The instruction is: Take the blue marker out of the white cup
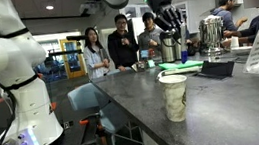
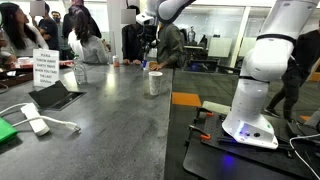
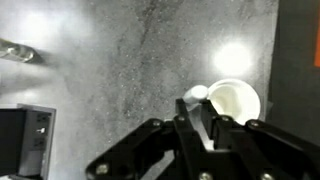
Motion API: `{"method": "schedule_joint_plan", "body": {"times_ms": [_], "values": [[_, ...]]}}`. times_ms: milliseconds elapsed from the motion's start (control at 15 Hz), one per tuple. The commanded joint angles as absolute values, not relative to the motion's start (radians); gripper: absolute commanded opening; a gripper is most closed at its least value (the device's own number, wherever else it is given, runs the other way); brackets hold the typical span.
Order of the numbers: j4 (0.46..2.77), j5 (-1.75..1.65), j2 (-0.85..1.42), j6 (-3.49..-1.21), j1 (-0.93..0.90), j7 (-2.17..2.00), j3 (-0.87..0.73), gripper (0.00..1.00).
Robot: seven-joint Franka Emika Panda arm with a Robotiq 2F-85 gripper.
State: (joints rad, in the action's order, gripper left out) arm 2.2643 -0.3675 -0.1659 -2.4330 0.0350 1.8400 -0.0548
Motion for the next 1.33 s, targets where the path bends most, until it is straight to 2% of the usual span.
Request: {"method": "schedule_joint_plan", "body": {"times_ms": [0,533,1133,1200,1267], "values": [[2.235,-0.194,-0.130,-2.414,-0.012,1.797,-0.063,0.06],[2.282,0.217,0.001,-2.386,-0.057,1.812,-0.005,0.06],[2.374,0.345,0.053,-2.409,-0.044,1.809,0.044,0.06],[2.377,0.343,0.053,-2.409,-0.045,1.800,0.046,0.22],[2.385,0.319,0.049,-2.424,-0.048,1.791,0.047,0.47]]}}
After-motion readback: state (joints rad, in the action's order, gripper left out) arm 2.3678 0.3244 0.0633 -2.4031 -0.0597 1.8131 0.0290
